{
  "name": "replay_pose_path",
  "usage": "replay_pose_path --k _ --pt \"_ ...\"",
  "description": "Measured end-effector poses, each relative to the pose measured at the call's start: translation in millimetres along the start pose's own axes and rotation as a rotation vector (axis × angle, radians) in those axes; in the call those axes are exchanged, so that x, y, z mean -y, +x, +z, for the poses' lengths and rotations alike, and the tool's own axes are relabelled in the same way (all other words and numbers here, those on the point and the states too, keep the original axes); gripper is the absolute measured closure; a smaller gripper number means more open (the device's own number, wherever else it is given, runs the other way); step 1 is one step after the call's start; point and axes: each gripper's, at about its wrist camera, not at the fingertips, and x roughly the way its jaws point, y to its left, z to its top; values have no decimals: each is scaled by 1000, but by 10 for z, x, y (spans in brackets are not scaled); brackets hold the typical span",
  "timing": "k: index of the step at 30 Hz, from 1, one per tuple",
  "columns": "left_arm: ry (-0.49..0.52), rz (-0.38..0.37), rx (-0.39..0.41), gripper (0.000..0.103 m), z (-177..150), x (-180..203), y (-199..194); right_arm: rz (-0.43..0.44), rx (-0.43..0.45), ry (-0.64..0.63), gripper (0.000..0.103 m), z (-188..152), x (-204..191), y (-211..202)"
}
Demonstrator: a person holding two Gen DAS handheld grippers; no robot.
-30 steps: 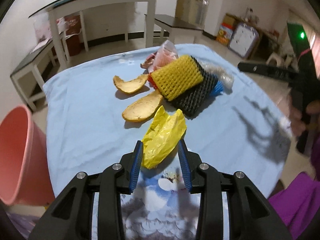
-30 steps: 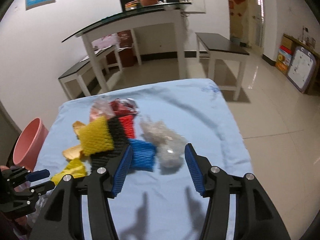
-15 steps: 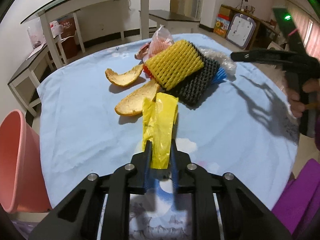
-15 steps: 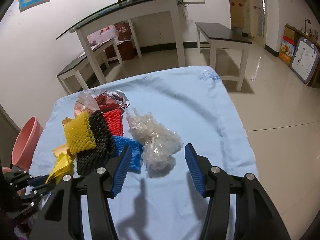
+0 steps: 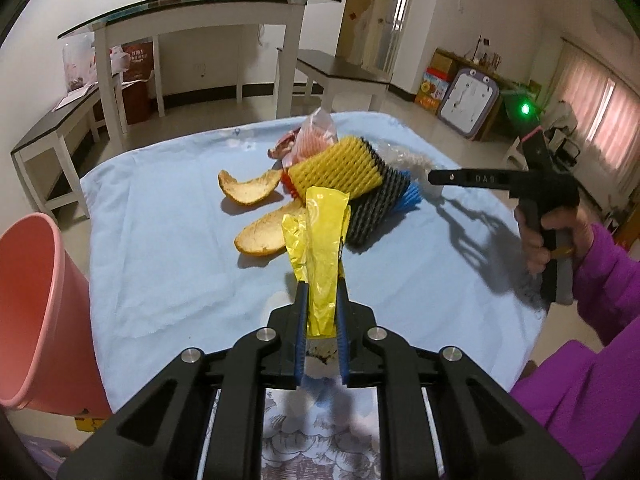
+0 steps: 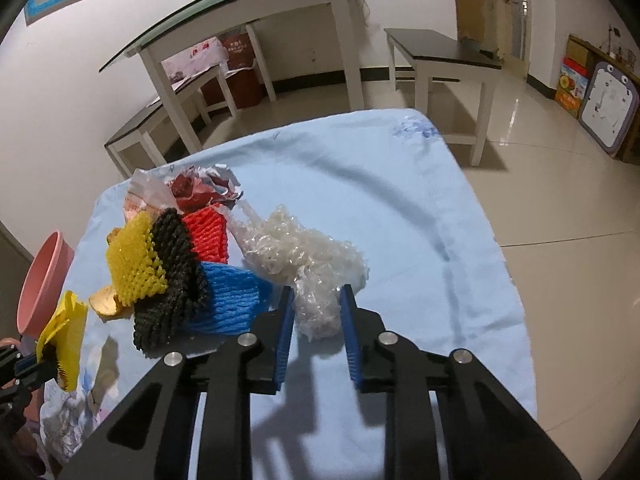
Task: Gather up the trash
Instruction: 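Grasp the clear bubble wrap with the right tool, then carry the yellow bag and bubble wrap over the bucket and release both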
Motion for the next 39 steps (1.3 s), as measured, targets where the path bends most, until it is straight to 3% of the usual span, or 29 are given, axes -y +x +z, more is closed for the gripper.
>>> replay_pose_path --k 8,22,30,39 --pt "-58 0 70 91 48 -126 -160 -22 99 -2 83 94 -61 -339" --pt "-218 97 195 91 66 -526 -565 83 182 -108 83 258 -709 -638" --pt "-325 173 253 91 -10 -835 -822 184 165 -251 83 298 -1367 -611" --pt "-450 324 307 91 -179 -1241 -1209 324 143 -398 82 318 -2261 -520"
